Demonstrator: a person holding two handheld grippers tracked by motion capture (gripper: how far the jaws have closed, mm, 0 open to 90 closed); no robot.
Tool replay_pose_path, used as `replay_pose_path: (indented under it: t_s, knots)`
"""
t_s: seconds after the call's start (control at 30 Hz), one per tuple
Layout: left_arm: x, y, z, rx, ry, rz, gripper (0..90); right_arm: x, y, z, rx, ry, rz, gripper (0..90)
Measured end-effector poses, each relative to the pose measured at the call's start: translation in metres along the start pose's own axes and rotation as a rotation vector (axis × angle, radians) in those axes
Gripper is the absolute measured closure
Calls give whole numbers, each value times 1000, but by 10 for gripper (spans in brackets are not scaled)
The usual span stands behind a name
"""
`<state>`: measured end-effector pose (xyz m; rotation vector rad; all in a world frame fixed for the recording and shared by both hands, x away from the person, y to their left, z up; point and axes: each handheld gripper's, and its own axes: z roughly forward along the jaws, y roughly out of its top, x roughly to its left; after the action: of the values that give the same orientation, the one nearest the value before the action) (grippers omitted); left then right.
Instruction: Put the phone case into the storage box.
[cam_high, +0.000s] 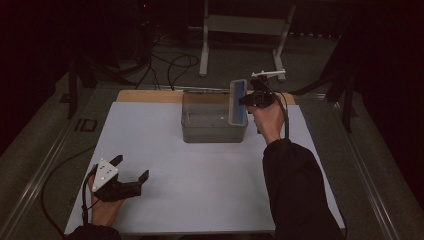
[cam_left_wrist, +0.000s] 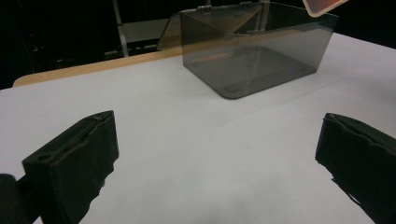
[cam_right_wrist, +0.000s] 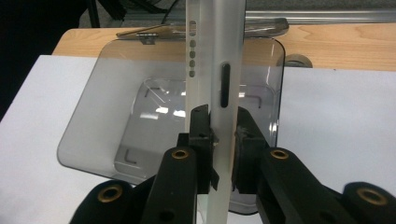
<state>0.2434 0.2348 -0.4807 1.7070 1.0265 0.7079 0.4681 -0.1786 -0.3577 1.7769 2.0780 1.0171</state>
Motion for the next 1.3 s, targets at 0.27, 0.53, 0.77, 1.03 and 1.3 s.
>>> replay_pose_path:
  t_s: [0.27,0.53,0.77,1.03,1.3]
  knots:
    - [-1,0,0,0,-1,-1,5,-3,0,8,8,-48,-17,816]
    - [0,0,0,-3,-2,-2,5,-6,1,17,16,-70,-17,816]
    - [0,0,-1,-5,-2,-7,5,-10,2,26,25,-99,-12,815]
    - [1,0,-1,-7,0,-10,5,-11,2,37,40,-125,-23,815]
    - [2,-1,-2,-9,3,-19,5,-13,2,46,64,-139,-24,814]
